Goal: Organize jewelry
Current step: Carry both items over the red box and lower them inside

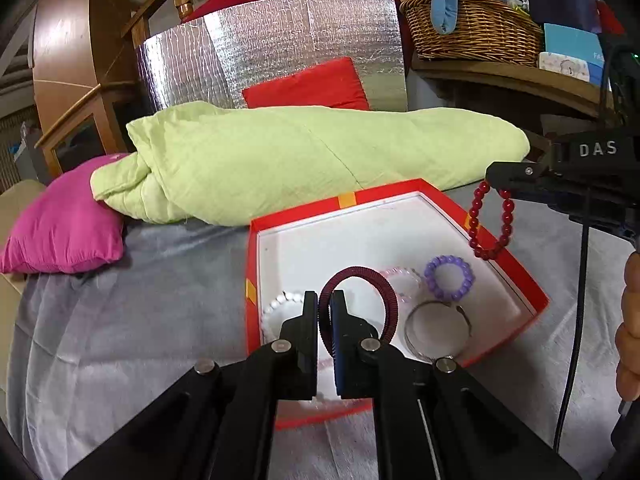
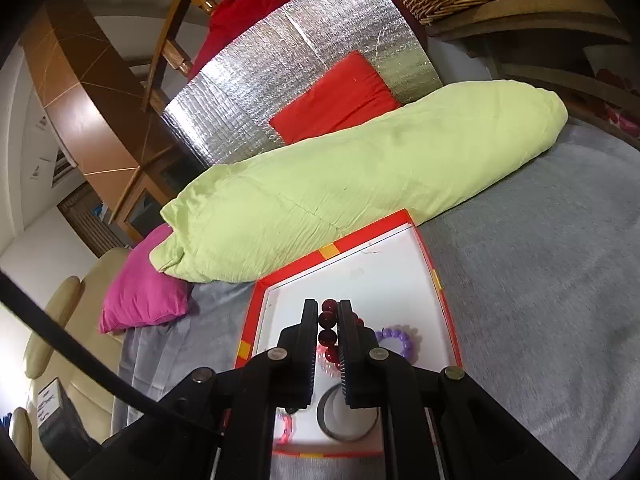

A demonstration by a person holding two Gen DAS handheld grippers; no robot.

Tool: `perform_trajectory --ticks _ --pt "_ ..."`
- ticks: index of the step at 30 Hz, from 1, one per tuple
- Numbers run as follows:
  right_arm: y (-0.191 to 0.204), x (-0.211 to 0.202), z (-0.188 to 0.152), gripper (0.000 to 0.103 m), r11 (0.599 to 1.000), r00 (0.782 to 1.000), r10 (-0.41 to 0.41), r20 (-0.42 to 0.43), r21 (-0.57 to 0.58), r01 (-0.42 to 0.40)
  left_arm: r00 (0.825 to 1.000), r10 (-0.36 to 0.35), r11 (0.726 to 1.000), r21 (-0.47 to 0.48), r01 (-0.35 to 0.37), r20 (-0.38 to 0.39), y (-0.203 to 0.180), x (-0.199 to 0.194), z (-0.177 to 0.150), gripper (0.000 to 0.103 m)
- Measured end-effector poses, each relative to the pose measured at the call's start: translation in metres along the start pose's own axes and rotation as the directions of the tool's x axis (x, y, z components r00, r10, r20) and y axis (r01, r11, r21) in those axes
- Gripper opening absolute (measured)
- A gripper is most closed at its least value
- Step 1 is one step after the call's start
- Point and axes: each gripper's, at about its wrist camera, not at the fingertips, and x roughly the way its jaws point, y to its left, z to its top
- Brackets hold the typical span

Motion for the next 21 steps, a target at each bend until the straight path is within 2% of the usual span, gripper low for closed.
perform_trajectory --ticks 21 --pt "-0.001 0.039 0.025 0.01 0.999 1.0 -0.003 0.014 0.054 0.002 0.996 0.093 0.994 0.056 -0.093 0.002 0.009 0.049 0.029 0.006"
